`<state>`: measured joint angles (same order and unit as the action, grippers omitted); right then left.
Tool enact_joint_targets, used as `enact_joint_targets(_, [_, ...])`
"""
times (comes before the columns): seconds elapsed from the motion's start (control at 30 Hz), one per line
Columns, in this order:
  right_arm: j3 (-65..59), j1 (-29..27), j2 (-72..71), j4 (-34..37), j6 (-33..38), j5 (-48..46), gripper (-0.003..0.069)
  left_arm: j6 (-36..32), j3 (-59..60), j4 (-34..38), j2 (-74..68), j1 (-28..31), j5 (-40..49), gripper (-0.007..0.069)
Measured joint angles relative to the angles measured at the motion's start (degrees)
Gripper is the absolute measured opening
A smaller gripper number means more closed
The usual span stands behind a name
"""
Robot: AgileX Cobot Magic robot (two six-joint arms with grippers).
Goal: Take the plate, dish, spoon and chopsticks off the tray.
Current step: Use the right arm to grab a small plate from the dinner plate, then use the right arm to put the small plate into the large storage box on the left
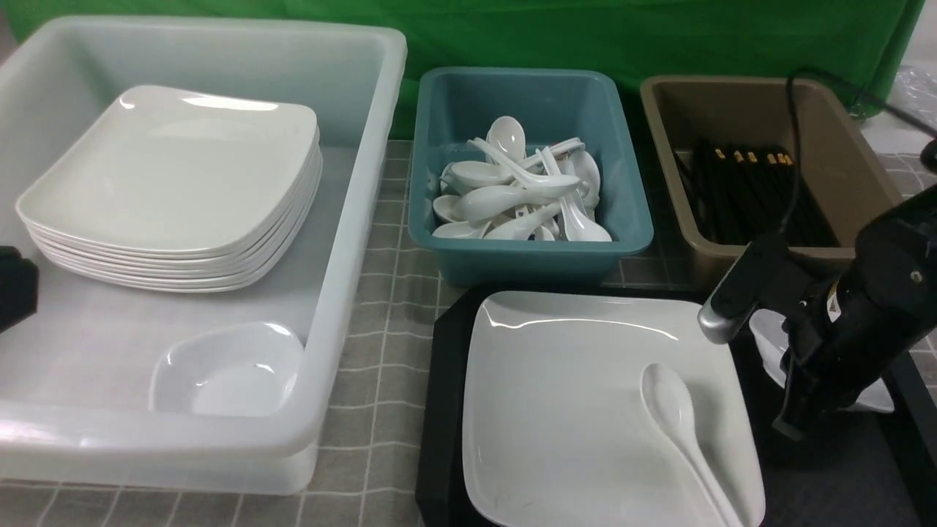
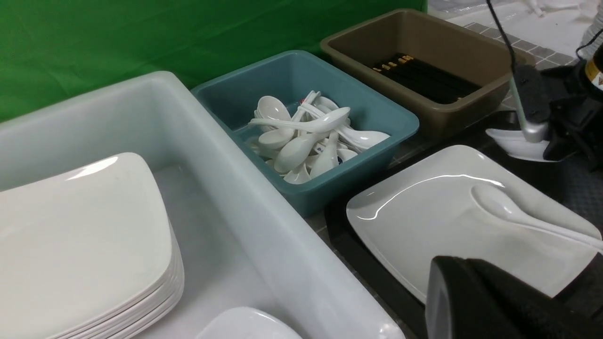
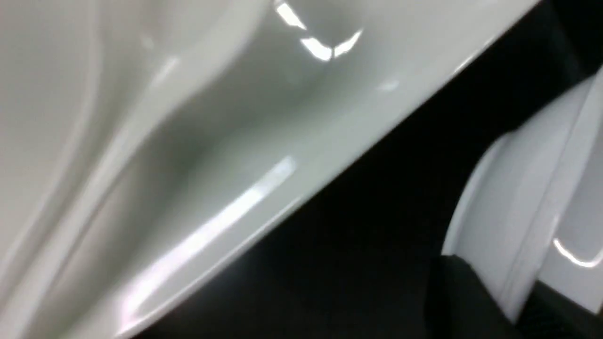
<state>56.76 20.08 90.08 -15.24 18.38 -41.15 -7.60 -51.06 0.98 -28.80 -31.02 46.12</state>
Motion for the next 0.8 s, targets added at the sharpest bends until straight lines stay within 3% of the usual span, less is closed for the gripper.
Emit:
enact_joint_targets(0.07, [2.59, 3.06, -3.18, 0.22, -4.21, -4.81, 0.0059, 0.0, 0.0, -0.13, 0.0, 0.0, 0.0, 0.0006])
enact_joint_targets(0.1, [6.24, 6.81, -6.62, 0.29, -9.23, -8.09, 0.0059, 0.0, 0.0, -0.34, 0.0, 0.0, 0.0, 0.0006])
enact_joint_targets(0.2, [14.25, 14.5, -9.52, 0.29, -14.79, -10.89, 0.0059, 0.0, 0.0, -1.89, 0.0, 0.0, 0.0, 0.0006])
enact_joint_targets(0.33, [28.81, 28.33, -7.06, 0.96, -17.6, -10.63, 0.0059, 3.02, 0.0, -6.89, 1.54, 0.0, 0.91, 0.0006])
enact_joint_targets(0.37, [29.57, 29.0, -7.06, 0.97, -17.6, -10.58, 0.0059, 3.3, 0.0, -6.89, 1.55, 0.0, 1.0, 0.0006])
enact_joint_targets(0.47, [43.73, 38.95, 1.61, 2.13, -14.22, -9.81, 0.0059, 9.04, 0.04, -13.47, 6.42, 0.0, 3.15, 0.0006])
enact_joint_targets(0.57, [55.01, 43.17, 10.33, 3.53, -10.21, -10.23, 0.0059, 12.33, 0.04, -17.71, 10.79, 0.0, 4.39, 0.0006])
enact_joint_targets(0.8, [82.76, 44.47, 33.85, 10.1, -1.92, -17.55, 0.0057, 15.03, -0.01, -21.15, 18.06, 0.0, 6.99, 0.0006])
